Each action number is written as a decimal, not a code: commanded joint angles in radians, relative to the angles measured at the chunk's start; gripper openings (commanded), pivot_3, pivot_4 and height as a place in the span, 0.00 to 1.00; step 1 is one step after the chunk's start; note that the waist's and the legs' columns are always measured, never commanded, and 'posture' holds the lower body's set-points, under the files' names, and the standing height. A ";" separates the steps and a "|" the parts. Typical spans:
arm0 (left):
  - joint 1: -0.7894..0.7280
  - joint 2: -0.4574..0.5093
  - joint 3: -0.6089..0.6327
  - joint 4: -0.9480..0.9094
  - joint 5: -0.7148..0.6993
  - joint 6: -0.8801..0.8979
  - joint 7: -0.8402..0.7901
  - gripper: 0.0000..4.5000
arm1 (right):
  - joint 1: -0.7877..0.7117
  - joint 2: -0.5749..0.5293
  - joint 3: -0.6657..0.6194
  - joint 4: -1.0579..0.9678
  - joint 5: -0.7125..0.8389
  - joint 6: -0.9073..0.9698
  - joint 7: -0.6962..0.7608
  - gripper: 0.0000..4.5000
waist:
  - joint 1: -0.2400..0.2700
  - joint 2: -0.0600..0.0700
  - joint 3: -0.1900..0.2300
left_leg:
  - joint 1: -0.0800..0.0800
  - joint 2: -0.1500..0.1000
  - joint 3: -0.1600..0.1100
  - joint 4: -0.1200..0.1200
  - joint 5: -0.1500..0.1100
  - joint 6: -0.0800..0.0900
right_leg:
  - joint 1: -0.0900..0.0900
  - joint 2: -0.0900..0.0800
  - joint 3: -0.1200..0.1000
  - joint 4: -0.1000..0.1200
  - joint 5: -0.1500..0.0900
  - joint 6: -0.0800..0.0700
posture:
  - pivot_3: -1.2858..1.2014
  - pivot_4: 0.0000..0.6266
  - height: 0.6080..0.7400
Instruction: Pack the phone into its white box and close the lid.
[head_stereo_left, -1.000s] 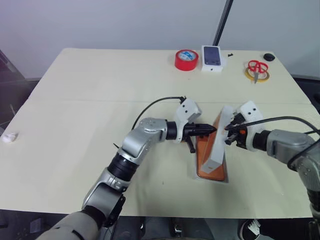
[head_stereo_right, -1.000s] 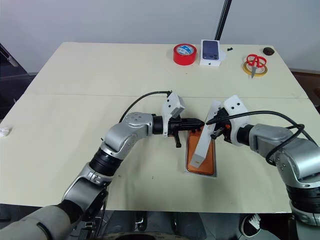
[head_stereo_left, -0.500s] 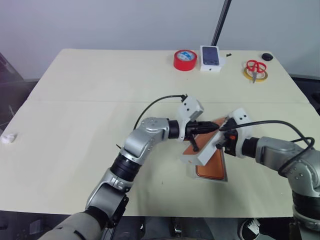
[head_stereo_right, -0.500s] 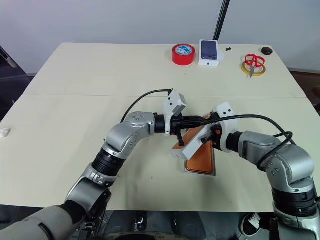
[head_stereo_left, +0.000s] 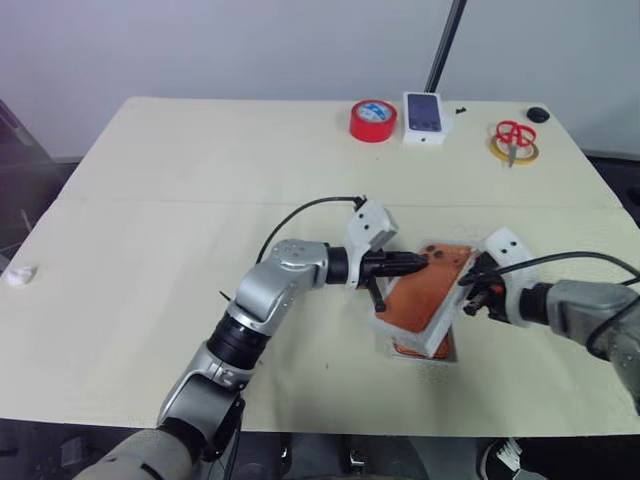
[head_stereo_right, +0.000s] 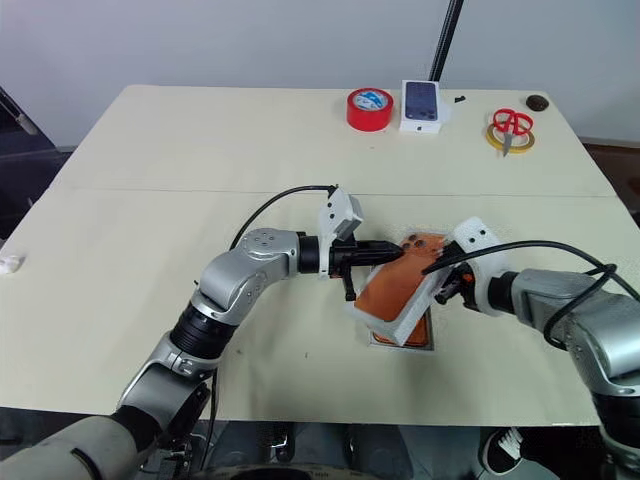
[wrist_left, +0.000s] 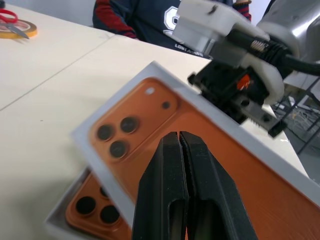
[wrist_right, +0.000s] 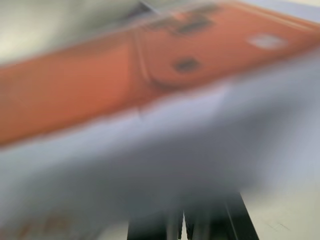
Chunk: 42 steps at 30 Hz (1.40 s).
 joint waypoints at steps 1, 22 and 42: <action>-0.007 -0.016 -0.012 0.002 0.004 -0.019 0.007 0.01 | 0.032 -0.062 -0.001 -0.009 -0.063 -0.082 0.049 0.02 | 0.001 0.000 0.000 | 0.000 0.000 0.000 0.000 0.000 0.000 | 0.000 0.000 0.000 0.000 0.000 0.000 | 0.52 0.24 0.62; 0.047 0.142 0.051 -0.048 -0.012 0.025 -0.011 0.01 | 0.028 -0.099 0.087 0.072 -0.275 -0.250 0.108 0.02 | 0.004 0.000 0.000 | 0.000 0.000 0.000 0.000 0.001 -0.001 | 0.000 0.000 0.000 0.000 0.000 0.000 | 0.52 0.24 0.62; 0.070 0.172 0.012 -0.031 0.004 0.037 -0.035 0.01 | 0.062 -0.061 0.070 -0.038 -0.274 -0.276 0.207 0.02 | 0.002 0.000 0.000 | 0.000 0.000 0.000 0.000 0.003 -0.005 | 0.000 0.000 0.000 0.001 0.000 0.000 | 0.52 0.24 0.62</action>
